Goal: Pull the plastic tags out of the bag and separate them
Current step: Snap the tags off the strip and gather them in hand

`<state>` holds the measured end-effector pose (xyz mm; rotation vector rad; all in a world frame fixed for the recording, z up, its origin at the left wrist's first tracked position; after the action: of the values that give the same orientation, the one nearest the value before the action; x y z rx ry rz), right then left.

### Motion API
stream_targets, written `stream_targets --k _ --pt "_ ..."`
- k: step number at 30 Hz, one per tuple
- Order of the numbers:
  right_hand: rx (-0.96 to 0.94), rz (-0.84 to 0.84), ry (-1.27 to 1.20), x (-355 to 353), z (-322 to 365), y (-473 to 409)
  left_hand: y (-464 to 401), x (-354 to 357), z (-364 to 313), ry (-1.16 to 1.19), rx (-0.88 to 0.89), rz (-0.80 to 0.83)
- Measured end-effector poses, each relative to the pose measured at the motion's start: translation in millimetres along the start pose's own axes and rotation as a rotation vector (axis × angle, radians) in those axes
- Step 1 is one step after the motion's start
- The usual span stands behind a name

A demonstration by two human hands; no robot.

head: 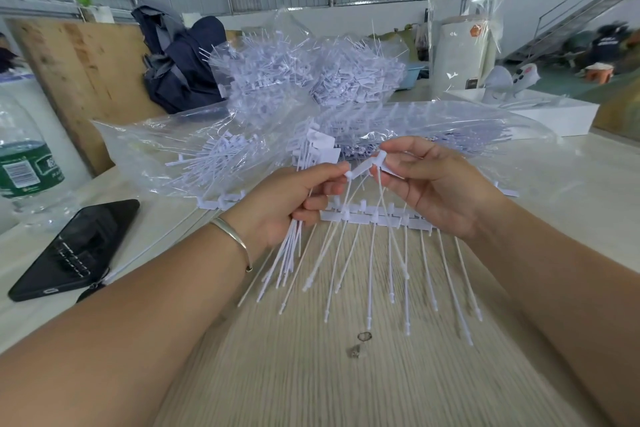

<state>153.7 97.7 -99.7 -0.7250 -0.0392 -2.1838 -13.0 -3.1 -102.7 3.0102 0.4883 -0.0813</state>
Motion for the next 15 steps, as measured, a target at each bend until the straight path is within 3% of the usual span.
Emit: stream_targets --k 9,15 --pt "0.071 0.046 0.031 3.5 -5.9 1.0 0.1 -3.9 -0.7 0.054 -0.003 0.017" --pt "0.124 0.094 0.257 4.3 -6.2 2.9 3.7 3.5 -0.5 0.01 -0.032 0.061"
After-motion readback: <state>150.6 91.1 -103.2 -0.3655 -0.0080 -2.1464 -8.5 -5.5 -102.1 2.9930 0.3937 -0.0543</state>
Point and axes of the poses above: each hand's wrist, its own y-axis away from the middle knuckle, its own x-axis out of the palm, z = x × y, the point moved 1 cm from there along -y, towards the middle knuckle, and after that the axes turned 5 degrees about -y, right-handed, at the moved point
